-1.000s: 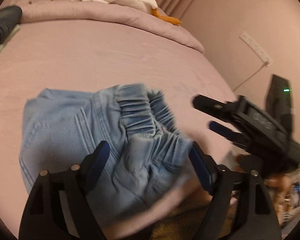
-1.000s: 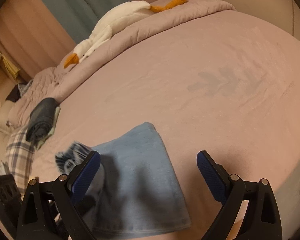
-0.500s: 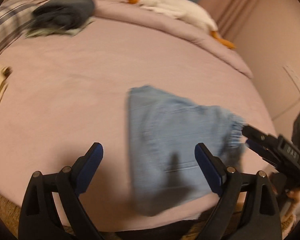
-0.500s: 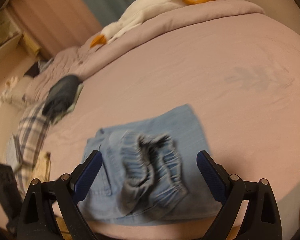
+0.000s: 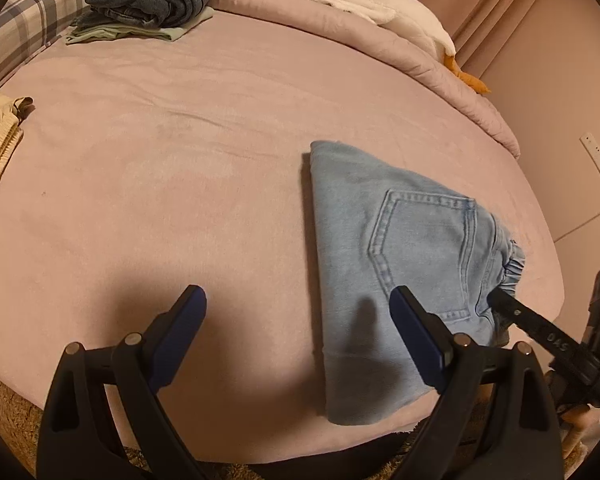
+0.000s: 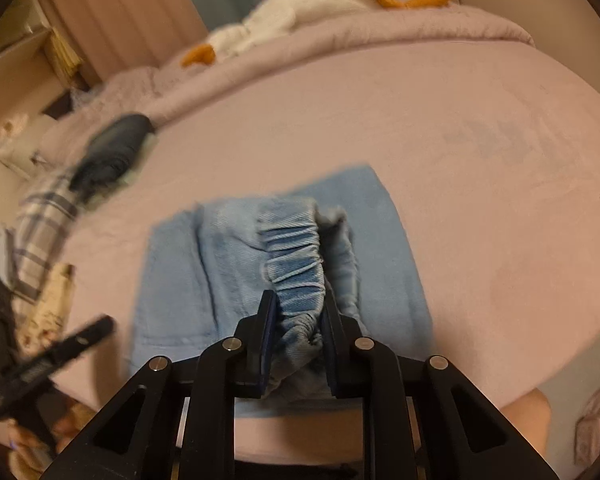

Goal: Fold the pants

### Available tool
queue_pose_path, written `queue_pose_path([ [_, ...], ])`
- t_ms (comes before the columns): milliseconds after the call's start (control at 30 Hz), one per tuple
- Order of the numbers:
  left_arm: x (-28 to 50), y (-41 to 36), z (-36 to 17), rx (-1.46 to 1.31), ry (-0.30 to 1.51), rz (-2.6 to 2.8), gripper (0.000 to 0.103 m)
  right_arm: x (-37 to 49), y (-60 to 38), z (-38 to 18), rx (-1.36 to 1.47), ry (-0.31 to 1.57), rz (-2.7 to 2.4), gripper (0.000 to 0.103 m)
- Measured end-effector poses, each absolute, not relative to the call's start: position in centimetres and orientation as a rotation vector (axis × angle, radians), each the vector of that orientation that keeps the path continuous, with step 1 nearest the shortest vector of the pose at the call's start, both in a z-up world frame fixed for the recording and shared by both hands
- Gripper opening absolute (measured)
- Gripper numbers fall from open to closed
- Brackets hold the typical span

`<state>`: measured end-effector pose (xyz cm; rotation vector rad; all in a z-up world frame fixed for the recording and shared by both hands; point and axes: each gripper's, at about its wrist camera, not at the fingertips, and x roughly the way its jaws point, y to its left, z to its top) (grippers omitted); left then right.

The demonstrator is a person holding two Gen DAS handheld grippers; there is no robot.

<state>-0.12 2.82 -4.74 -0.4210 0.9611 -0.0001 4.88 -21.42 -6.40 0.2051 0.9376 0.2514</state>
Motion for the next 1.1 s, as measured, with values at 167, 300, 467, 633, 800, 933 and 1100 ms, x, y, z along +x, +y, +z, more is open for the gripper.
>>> queue_pose_path([
  [167, -0.3, 3.1, -5.0, -0.411, 0.964, 0.001, 0.093, 4.5, -21.8, -5.4, 0.203, 0.932, 0.221, 0.045],
  [300, -0.6, 3.4, -4.8, -0.417, 0.955, 0.002, 0.093, 4.8, -22.6, -5.6, 0.207, 0.923, 0.205, 0.077],
  [467, -0.6, 3.7, -5.0, -0.425, 0.960, 0.002, 0.093, 7.8, -21.2, -8.0, 0.270, 0.987, 0.376, 0.077],
  [633, -0.6, 3.9, -4.8, -0.437, 0.949, -0.013, 0.093, 8.5, -19.7, -8.1, 0.296, 0.962, 0.439, 0.053],
  [800, -0.3, 3.8, -4.4, -0.428, 0.946, -0.011, 0.093, 7.1, -20.2, -4.5, 0.354, 0.887, 0.449, 0.036],
  [933, 0.1, 3.8, -4.3, -0.429, 0.939, -0.019, 0.093, 5.5, -20.4, -0.7, 0.303, 0.753, 0.394, 0.036],
  [1100, 1.4, 3.5, -4.6, -0.413, 0.954, -0.026, 0.092, 8.0, -21.8, -5.0, 0.273, 0.852, 0.251, 0.036],
])
